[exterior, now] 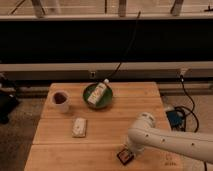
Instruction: Place the eraser on the white sponge
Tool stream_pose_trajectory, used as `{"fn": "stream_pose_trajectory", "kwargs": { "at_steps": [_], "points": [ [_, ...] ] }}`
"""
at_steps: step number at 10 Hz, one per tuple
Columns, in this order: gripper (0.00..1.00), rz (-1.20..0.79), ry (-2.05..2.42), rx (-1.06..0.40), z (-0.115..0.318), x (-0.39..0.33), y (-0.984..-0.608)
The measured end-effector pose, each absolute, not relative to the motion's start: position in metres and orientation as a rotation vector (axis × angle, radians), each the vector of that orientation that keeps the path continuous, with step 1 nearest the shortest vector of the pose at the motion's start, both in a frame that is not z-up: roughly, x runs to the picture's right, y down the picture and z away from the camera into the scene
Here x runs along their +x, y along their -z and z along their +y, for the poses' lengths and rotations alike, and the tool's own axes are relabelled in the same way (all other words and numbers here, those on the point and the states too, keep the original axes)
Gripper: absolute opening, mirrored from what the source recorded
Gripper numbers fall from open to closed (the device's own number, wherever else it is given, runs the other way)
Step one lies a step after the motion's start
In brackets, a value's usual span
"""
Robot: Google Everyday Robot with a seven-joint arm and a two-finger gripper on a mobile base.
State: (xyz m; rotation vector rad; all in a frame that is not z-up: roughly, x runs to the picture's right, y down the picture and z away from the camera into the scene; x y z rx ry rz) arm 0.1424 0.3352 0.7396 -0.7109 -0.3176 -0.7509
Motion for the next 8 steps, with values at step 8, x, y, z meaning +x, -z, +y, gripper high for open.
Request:
{"fn": "stream_pose_trajectory", "kwargs": {
  "at_steps": [8],
  "points": [
    [0.00,-0.360,0.953,-0.682,0.282,0.057,-0.695]
  ]
}}
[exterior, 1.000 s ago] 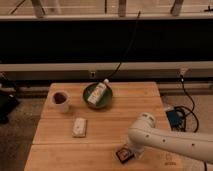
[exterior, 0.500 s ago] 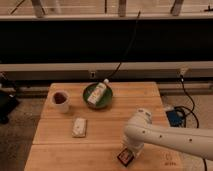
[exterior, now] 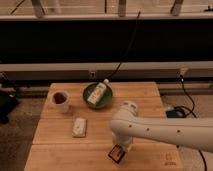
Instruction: Place the eraser on the white sponge
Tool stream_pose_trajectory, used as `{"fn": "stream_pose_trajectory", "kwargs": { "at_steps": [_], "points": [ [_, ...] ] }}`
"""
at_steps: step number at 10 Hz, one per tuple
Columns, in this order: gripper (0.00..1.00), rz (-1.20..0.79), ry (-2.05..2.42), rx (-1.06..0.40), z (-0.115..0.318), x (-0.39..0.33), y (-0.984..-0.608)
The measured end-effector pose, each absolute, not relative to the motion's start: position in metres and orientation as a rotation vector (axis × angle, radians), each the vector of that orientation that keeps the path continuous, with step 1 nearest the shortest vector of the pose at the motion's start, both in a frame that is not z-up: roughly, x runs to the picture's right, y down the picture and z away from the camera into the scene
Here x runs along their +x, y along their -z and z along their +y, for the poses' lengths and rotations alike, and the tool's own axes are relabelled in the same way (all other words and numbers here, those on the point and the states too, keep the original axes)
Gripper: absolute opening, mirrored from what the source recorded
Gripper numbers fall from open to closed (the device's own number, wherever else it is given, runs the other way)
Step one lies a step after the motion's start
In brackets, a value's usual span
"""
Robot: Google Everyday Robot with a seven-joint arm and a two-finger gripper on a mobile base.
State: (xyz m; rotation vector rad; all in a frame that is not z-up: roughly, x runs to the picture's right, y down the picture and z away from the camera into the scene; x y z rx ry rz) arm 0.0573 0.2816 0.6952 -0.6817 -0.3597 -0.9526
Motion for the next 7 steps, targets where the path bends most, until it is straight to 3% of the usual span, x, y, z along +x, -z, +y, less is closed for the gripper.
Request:
{"fn": "stream_pose_trajectory", "kwargs": {
  "at_steps": [7],
  "points": [
    [0.00,-0.470,1.215,-0.654,0.276,-0.057,-0.697]
  ]
}}
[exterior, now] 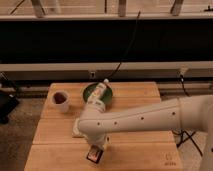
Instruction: Place the eraser on the white sponge
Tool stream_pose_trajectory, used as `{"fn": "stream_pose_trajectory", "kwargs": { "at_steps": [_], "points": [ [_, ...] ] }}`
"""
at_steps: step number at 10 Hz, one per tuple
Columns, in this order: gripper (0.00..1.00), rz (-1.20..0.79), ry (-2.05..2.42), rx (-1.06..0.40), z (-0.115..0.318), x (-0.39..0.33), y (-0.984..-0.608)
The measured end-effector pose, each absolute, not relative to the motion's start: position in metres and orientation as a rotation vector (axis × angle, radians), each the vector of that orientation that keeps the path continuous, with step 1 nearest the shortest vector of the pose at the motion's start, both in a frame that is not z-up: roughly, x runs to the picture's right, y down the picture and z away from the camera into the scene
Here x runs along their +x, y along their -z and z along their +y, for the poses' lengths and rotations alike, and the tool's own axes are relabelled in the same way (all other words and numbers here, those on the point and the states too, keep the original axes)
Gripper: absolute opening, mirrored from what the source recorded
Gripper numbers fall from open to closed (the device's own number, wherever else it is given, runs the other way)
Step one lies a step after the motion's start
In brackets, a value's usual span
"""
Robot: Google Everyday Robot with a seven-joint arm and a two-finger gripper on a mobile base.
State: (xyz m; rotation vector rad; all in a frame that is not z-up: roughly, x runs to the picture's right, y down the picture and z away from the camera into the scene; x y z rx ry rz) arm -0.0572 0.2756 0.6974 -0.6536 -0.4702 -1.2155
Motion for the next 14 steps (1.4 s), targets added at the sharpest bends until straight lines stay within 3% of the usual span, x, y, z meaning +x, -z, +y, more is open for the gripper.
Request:
{"fn": "stream_pose_trajectory", "kwargs": {
  "at_steps": [10,14],
  "points": [
    [0.00,-0.562,1.300,-0.560,0.213,-0.112,-0.741],
    [0.00,-0.591,1.367,-0.532,0.214,-0.139,-0.751]
  ]
}}
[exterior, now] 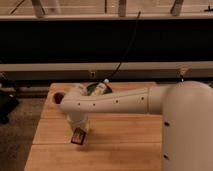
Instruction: Place the eraser on the white sponge
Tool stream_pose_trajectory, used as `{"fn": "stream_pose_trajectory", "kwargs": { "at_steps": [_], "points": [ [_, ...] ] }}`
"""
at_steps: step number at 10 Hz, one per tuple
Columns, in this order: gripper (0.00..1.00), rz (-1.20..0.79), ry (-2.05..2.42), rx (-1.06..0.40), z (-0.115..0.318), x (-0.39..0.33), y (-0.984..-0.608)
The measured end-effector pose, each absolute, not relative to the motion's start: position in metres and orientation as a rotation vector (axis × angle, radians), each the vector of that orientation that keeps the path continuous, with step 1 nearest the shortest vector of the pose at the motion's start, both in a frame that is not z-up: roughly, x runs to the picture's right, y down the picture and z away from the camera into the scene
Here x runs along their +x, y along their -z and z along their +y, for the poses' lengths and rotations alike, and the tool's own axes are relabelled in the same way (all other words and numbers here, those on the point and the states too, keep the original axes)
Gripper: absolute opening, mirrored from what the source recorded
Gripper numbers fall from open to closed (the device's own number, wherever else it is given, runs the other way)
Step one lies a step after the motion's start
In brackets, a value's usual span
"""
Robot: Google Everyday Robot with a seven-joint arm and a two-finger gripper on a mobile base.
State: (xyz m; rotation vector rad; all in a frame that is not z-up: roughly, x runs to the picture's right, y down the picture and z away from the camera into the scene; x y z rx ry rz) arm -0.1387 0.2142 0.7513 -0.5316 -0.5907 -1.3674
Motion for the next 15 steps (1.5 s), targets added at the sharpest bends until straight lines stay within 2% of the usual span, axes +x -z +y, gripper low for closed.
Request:
{"fn": "stream_pose_trajectory", "kwargs": {
  "at_steps": [7,8,14,15],
  "points": [
    [0.02,-0.573,1.441,-0.511,0.199,-0.161,-0.767],
    [0.09,-0.566,1.440,-0.511,0.195,-0.161,-0.769],
    [0.71,-0.537,1.411,-0.527,0.177,-0.160,-0.787],
    [0.76,-0.535,1.409,-0.531,0.177,-0.160,-0.789]
  ]
}}
